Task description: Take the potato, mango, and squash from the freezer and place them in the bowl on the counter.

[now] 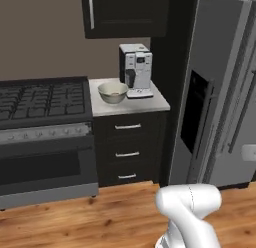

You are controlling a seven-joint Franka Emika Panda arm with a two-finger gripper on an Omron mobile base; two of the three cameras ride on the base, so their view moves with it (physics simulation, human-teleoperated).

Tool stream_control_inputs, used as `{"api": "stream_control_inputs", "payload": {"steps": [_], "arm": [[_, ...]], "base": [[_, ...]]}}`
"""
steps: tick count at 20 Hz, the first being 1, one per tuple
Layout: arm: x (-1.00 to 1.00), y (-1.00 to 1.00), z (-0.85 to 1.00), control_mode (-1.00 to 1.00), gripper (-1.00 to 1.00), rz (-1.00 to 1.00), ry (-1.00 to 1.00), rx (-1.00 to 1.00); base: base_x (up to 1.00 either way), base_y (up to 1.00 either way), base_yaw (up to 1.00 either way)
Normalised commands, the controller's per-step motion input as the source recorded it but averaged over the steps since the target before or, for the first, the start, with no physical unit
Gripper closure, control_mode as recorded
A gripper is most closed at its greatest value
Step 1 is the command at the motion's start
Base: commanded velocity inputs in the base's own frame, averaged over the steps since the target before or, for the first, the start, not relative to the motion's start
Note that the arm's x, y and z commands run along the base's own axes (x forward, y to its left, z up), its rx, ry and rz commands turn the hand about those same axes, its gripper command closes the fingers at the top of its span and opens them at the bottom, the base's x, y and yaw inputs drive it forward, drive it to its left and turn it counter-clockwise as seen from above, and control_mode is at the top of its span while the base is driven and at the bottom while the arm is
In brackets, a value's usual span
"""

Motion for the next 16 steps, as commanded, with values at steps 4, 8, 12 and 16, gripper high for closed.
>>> {"api": "stream_control_inputs", "payload": {"steps": [4, 8, 12, 16], "arm": [[0.0, 0.0, 0.0, 1.0, -1.0, 0.0, 0.0, 0.0], [0.0, 0.0, 0.0, 1.0, -1.0, 0.0, 0.0, 0.0], [0.0, 0.0, 0.0, 1.0, -1.0, 0.0, 0.0, 0.0], [0.0, 0.0, 0.0, 1.0, -1.0, 0.0, 0.0, 0.0]], "base": [[0.0, -1.0, 0.0], [0.28, -1.0, 0.04], [0.51, -1.0, 0.1], [1.0, -0.93, 0.22]]}}
